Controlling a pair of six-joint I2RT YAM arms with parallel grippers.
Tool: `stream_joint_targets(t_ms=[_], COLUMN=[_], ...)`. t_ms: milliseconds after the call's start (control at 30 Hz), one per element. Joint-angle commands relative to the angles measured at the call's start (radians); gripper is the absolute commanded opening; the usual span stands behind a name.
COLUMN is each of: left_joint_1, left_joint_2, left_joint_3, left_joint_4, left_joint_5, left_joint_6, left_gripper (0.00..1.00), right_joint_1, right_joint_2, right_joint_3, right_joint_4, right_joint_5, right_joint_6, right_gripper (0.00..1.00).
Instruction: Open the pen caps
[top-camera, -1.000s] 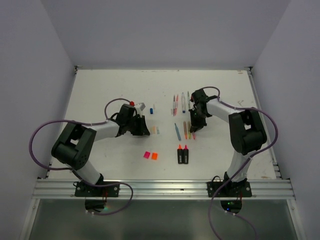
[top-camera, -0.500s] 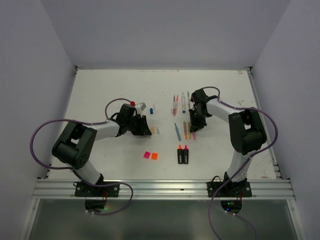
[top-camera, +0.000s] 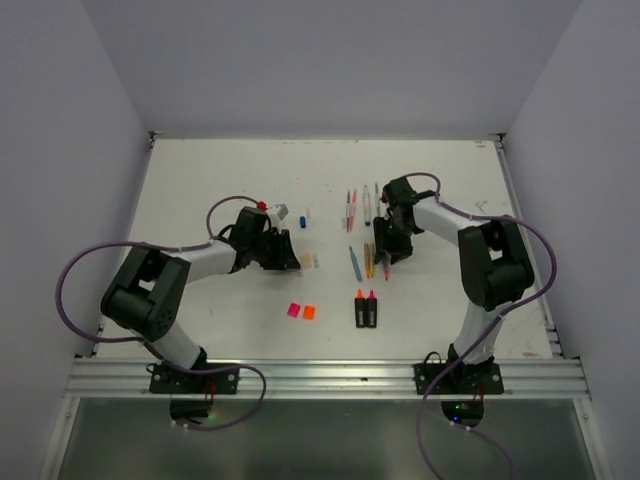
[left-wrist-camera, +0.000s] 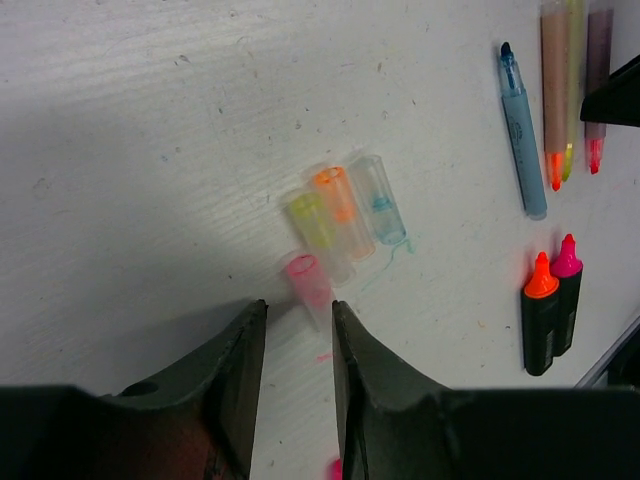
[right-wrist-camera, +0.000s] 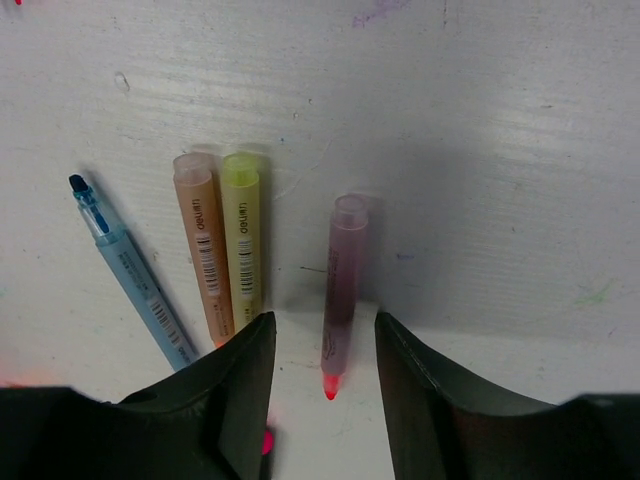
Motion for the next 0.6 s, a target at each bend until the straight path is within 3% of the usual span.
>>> stream_joint_targets(t_ms=[0, 267, 400, 433, 467, 500, 533, 567], left_joint_1=[0.011, 0.011, 0.011, 0.011, 0.011, 0.011, 0.011, 0.011], left_joint_2=[-0.077, -0.249, -0.349, -0.361, -0.373, -0.392, -0.399, -0.419], left_joint_3=[-0.010, 0.045, 0.054, 0.056, 0.059, 0.060, 0.060, 0.053], left_joint_4=[-0.032, -0.155, -0.173, -0.184, -0.193, -0.199, -0.210, -0.215], left_joint_5=[-0.046, -0.127, -0.135, -0.130, -0.128, -0.125, -0.118, -0.113], left_joint_6=[0.036, 0.093, 0.093, 0.092, 0.090, 0.076, 0.064, 0.052], left_gripper=[0.35, 0.38, 0.43, 0.58, 0.67, 0.88, 1.00, 1.00], right_joint_1=[-0.003, -0.003, -0.001, -0.001, 0.002, 0.005, 0.006, 0.017], right_joint_2=[-0.054, -0.180, -0.246, -0.263, -0.274, -0.289, -0.315, -0.327], right_joint_3=[0.028, 0.063, 0.066, 0.067, 0.068, 0.063, 0.051, 0.043], right_joint_4=[-0.029, -0.152, -0.208, -0.225, -0.254, -0.264, -0.273, -0.288], right_joint_5=[0.062, 0.114, 0.102, 0.099, 0.100, 0.100, 0.088, 0.080], right_joint_6=[0.002, 0.001, 0.002, 0.004, 0.008, 0.011, 0.010, 0.013], right_gripper=[0.50, 0.60, 0.79, 0.88, 0.91, 0.94, 0.94, 0.95])
